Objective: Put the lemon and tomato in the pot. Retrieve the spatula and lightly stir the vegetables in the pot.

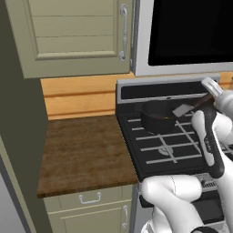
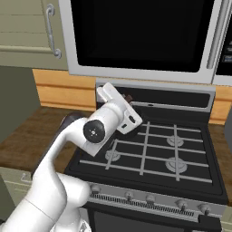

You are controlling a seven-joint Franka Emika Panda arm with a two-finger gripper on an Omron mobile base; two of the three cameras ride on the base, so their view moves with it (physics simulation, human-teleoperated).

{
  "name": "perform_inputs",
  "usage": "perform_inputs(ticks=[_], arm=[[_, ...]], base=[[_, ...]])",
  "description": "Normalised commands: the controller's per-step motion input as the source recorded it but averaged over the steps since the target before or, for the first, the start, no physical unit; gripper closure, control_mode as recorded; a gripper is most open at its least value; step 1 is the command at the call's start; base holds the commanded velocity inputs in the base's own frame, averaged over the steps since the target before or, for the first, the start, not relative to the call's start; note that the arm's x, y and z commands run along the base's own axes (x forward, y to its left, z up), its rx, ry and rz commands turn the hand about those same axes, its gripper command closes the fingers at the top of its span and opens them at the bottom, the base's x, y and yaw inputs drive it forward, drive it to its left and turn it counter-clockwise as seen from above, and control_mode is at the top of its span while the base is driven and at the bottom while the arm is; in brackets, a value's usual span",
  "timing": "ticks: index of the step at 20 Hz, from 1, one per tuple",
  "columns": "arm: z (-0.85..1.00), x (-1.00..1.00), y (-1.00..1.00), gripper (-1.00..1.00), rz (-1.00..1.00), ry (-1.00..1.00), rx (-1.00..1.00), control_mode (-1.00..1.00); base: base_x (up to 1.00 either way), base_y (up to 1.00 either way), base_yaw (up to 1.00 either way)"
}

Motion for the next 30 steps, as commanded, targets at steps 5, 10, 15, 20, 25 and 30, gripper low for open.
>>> perform_inputs(ticks=[5,10,15,20,25,30], arm=[[-0.47,0.69,0.00,1.00,0.00,0.04,0.25,-1.00],[-0.37,0.79,0.00,1.00,0.00,0.00,0.17,-1.00],[-0.40,0.78,0.00,1.00,-0.02,0.00,0.02,-1.00],[-0.38,0.67,0.00,1.00,-0.04,0.00,0.00,-1.00],[-0.32,0.64,0.00,1.00,-0.06,0.00,-0.03,-1.00],[-0.35,0.56,0.00,1.00,-0.06,0.00,-0.11,-1.00]], base=[[0.00,0.00,0.00],[0.00,0.00,0.00],[0.00,0.00,0.00],[0.00,0.00,0.00],[0.00,0.00,0.00],[0.00,0.00,0.00]])
